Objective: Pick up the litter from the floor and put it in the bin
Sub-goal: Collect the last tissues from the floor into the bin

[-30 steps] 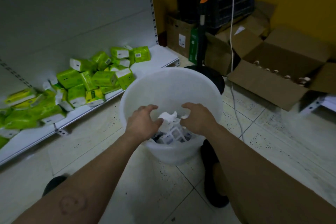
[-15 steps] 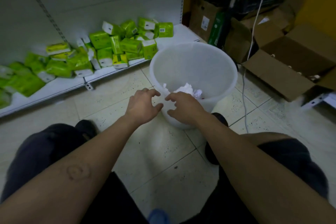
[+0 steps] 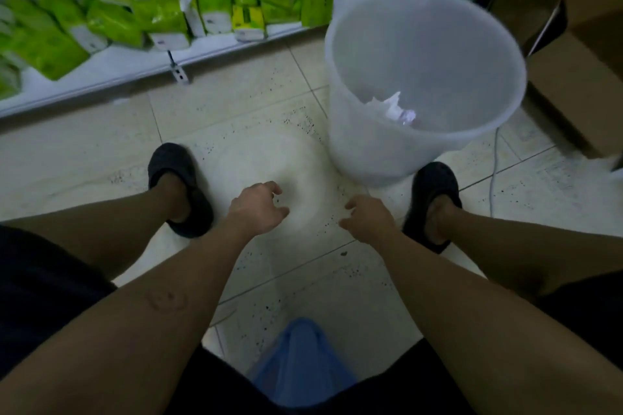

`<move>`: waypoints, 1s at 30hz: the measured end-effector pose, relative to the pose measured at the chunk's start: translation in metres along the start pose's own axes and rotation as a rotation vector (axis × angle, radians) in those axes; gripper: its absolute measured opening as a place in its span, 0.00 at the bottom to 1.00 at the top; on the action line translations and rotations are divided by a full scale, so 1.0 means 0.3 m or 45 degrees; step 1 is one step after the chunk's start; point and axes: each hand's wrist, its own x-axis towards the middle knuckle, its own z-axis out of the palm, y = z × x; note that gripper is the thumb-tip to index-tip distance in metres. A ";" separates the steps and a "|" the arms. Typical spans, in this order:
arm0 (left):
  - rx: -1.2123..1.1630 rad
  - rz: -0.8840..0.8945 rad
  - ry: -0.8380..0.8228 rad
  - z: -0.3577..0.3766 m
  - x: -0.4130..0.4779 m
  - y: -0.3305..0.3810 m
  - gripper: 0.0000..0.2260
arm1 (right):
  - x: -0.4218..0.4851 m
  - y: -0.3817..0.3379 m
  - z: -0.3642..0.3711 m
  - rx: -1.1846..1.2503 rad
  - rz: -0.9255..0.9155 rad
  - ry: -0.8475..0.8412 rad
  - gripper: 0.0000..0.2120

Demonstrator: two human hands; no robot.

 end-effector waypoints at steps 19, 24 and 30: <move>-0.135 0.083 -0.427 0.459 0.351 -0.038 0.23 | 0.328 0.301 0.515 -0.165 0.263 -0.150 0.08; -0.242 0.049 -0.429 0.489 0.343 -0.053 0.22 | 0.337 0.329 0.546 -0.181 0.203 -0.158 0.08; -0.208 0.054 -0.450 0.464 0.308 -0.065 0.21 | 0.310 0.320 0.508 -0.128 0.171 -0.100 0.10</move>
